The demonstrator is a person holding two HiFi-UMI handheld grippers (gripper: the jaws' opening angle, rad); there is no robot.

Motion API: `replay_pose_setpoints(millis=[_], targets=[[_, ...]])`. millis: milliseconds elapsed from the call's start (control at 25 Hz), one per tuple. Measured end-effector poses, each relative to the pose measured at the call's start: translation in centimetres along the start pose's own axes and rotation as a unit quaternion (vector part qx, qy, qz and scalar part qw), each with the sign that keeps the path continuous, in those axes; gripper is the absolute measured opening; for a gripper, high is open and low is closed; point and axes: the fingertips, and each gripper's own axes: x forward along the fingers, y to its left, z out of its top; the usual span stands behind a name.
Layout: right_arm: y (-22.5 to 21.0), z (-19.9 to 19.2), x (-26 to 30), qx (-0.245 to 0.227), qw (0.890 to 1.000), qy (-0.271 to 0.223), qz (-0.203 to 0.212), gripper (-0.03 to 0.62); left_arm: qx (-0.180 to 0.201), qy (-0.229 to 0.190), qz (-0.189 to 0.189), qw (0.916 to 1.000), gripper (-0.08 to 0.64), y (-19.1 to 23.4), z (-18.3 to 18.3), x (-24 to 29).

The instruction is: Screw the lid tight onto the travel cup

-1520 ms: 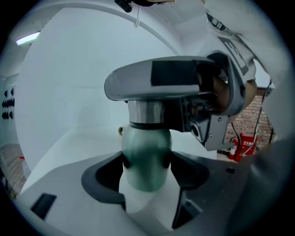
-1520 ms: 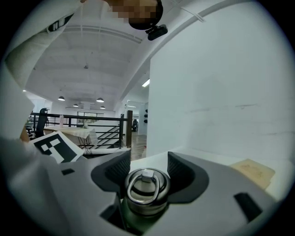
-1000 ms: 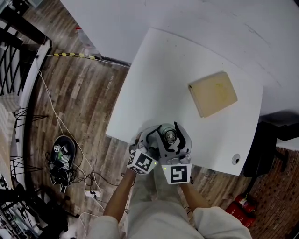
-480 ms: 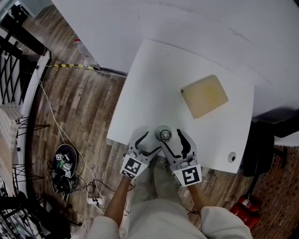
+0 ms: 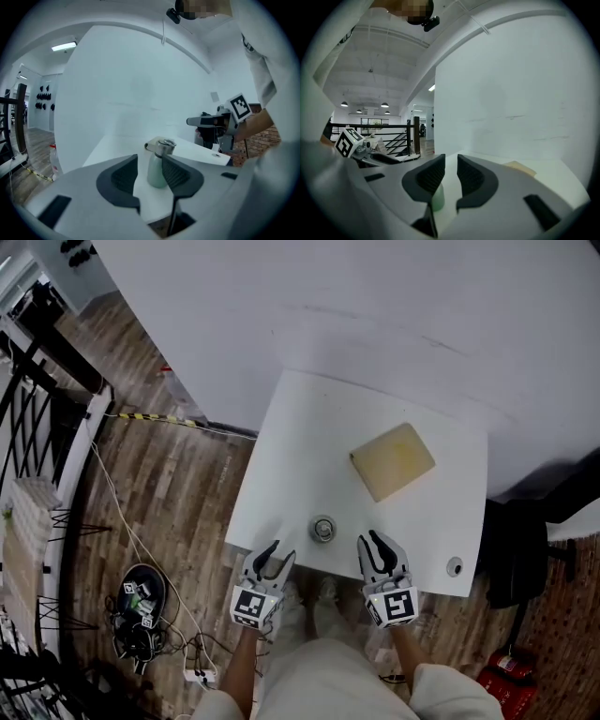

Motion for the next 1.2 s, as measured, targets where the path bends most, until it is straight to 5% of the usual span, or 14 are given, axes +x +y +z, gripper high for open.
replay_pose_setpoints(millis=[320, 1200], targets=[[-1.5, 3.4, -2.5, 0.004, 1.0, 0.002, -0.019, 0.0, 0.021, -0.028, 0.016, 0.9992, 0.019, -0.5, 5.9, -2.7], [-2.7, 8.2, -6.8, -0.012, 0.999, -0.027, -0.042, -0.001, 0.048, -0.058, 0.033, 0.9967, 0.009, -1.5, 12.7, -4.9]])
